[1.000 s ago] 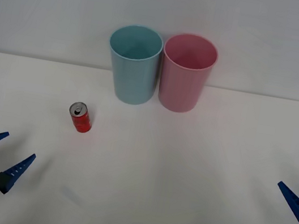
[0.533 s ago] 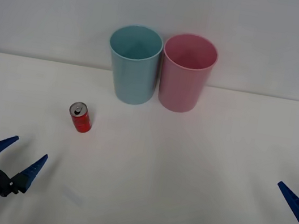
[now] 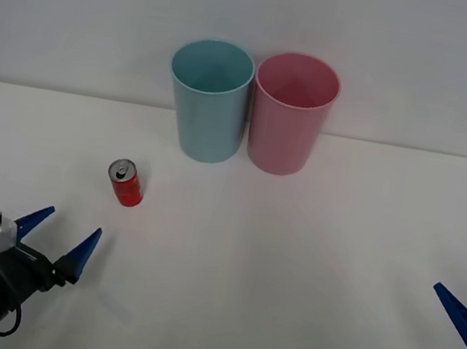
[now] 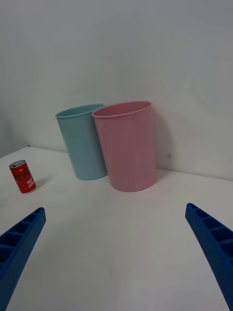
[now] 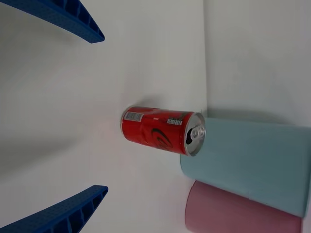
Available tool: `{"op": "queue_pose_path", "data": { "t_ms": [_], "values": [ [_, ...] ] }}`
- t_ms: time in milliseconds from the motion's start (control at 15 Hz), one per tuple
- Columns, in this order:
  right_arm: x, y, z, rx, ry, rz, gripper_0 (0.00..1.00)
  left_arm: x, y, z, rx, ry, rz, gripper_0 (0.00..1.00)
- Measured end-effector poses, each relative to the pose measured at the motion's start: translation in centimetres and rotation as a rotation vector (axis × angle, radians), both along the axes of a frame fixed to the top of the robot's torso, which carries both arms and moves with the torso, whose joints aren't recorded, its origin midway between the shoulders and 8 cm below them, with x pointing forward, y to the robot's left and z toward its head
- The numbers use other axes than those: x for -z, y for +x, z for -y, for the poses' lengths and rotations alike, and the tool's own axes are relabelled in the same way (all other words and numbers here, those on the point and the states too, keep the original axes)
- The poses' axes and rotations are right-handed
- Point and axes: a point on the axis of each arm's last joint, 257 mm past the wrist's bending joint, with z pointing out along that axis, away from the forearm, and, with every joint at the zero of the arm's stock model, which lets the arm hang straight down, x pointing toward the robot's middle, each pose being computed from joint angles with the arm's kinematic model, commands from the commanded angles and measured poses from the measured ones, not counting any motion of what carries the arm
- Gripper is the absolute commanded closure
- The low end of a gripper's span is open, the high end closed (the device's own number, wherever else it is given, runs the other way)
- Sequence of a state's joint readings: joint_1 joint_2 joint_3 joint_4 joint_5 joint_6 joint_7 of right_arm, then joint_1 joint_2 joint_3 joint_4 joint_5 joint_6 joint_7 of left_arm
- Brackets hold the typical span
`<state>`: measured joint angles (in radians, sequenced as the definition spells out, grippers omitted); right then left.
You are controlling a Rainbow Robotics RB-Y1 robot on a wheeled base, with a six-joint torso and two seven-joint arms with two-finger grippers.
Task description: Grasp the object on the table and drop it into the matching bin: aluminum can to the light blue bin, PET bottle to the pink bin.
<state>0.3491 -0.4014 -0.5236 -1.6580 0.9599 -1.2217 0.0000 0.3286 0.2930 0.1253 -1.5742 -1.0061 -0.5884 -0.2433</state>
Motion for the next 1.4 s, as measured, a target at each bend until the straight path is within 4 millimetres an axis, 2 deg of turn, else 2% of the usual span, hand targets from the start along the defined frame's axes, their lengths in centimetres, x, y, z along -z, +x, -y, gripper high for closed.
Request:
{"op": "queue_pose_path", "data": {
  "t_ms": [667,1400],
  "values": [
    [0.0,0.0,0.0,0.000,0.000,0.000,0.00,1.0,5.5,3.9,0.003,-0.065,0.012,0.00],
    [0.0,0.0,0.0,0.000,0.000,0.000,0.00,0.6,11.0,5.4,-0.031,-0.062,0.015,0.00]
  ]
}}
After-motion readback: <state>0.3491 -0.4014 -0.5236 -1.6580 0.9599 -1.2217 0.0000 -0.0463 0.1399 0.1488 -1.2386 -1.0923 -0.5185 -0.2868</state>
